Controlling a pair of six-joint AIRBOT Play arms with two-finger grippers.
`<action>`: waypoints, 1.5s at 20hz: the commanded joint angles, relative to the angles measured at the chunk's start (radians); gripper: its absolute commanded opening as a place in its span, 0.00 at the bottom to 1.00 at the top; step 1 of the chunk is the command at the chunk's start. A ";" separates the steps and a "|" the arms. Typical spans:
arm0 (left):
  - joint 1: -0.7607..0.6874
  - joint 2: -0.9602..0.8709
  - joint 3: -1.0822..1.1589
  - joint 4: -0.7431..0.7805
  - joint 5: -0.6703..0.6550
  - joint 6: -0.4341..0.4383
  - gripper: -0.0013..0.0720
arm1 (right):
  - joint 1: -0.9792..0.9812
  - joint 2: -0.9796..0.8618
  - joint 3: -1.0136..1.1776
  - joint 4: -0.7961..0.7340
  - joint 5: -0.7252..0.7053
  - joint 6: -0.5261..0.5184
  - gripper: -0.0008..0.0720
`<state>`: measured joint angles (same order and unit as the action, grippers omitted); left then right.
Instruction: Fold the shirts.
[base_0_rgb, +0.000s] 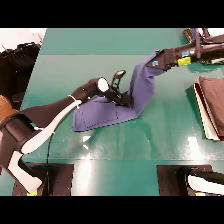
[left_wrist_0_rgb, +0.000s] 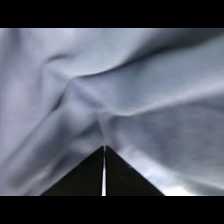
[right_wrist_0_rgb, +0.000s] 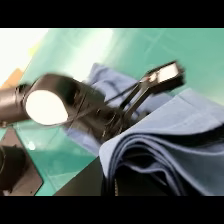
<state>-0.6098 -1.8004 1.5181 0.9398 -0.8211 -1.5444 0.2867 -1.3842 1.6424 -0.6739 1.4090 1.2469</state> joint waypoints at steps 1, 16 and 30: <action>0.111 0.092 0.007 0.083 -0.100 -0.002 0.05 | 0.101 -0.038 0.040 0.002 -0.005 0.002 0.03; 0.648 0.627 0.000 0.361 -0.298 0.008 0.05 | 0.581 -0.304 0.210 -0.308 -0.122 -0.005 0.62; 0.642 0.620 -0.001 0.309 -0.314 0.008 0.05 | -0.018 -0.299 -0.453 0.002 -0.198 0.047 0.93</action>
<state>0.0338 -1.1782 1.5177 1.2564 -1.1351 -1.5364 0.3126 -1.6157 1.2354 -0.7776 1.2034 1.2999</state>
